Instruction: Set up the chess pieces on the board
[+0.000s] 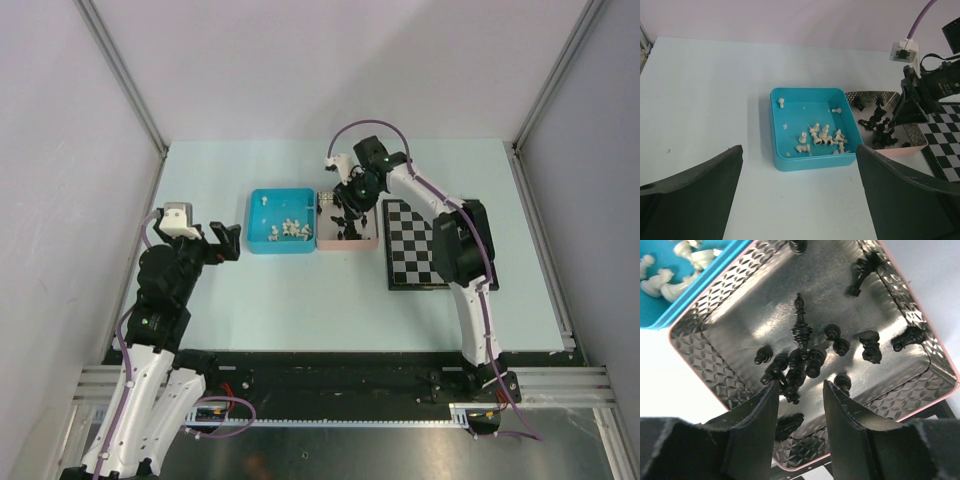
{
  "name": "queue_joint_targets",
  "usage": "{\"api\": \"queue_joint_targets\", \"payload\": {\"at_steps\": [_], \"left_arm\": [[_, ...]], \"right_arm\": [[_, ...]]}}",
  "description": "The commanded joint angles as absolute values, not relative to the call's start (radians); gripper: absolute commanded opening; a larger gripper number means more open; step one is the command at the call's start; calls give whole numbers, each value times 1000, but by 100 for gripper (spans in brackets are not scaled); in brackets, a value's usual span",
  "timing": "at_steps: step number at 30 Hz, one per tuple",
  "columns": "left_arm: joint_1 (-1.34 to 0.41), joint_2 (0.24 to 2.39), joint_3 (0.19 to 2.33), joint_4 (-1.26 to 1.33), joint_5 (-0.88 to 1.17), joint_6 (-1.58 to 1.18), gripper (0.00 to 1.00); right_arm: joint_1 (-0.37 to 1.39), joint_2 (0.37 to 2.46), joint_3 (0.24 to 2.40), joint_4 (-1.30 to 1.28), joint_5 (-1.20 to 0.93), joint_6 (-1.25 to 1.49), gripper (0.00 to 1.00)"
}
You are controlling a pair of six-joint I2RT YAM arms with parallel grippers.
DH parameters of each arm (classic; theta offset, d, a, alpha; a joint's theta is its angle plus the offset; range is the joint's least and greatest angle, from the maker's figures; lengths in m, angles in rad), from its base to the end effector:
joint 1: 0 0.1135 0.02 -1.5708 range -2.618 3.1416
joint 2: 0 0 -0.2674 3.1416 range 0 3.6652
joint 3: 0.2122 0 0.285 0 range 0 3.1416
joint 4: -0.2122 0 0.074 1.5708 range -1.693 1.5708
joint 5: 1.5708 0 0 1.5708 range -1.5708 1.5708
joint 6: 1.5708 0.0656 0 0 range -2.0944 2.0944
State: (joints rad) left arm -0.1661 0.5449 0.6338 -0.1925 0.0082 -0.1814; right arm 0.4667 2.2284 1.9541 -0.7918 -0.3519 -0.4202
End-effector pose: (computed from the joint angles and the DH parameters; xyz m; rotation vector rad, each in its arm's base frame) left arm 0.1995 -0.0340 0.3222 -0.0066 1.6814 -0.2688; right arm 0.4662 0.2602 0.1888 -1.2264 2.3034 0.4789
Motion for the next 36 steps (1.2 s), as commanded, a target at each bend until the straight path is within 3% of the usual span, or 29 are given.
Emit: {"api": "queue_joint_targets", "payload": {"at_steps": [1,19,31,36], "left_arm": [[-170,541,627,-166,29,-152,100],[-169,555,629,-167,35,-149,100],[-169,554,627,-167,32,-149,100],[-170,554,627,-166,34,-149,100]], "right_arm": [[462,2272,2039,-796,-296,-416,45],[465,2358,2112,-819,-298,-410,36],[463,2319,2109,-808,-299,-429,9],[463,2269,2102,-805,-305,-440,7]]}}
